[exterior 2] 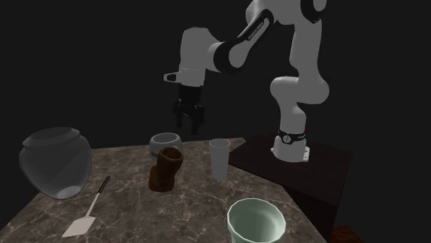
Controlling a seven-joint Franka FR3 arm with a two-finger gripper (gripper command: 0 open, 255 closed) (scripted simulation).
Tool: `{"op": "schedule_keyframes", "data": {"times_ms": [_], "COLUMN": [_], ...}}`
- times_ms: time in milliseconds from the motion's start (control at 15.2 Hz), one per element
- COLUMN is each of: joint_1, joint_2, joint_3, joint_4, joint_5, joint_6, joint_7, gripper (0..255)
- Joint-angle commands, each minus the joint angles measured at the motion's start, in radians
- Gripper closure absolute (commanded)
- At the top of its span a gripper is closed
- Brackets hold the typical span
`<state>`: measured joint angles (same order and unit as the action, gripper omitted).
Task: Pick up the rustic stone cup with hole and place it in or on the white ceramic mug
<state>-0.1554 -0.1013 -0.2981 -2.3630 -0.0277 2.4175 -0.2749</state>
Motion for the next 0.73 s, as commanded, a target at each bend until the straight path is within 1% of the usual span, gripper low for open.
{"op": "schedule_keyframes", "data": {"times_ms": [0, 396, 660], "joint_1": [-0.009, -0.054, -0.066], "joint_2": [0.082, 0.295, 0.343], "joint_3": [-0.017, -0.041, -0.033], "joint_4": [0.034, 0.144, 0.152], "joint_5": [0.017, 0.079, 0.103], "joint_6": [0.043, 0.131, 0.168], "joint_7": [-0.027, -0.099, -0.117], "gripper": [0, 0, 0]}}
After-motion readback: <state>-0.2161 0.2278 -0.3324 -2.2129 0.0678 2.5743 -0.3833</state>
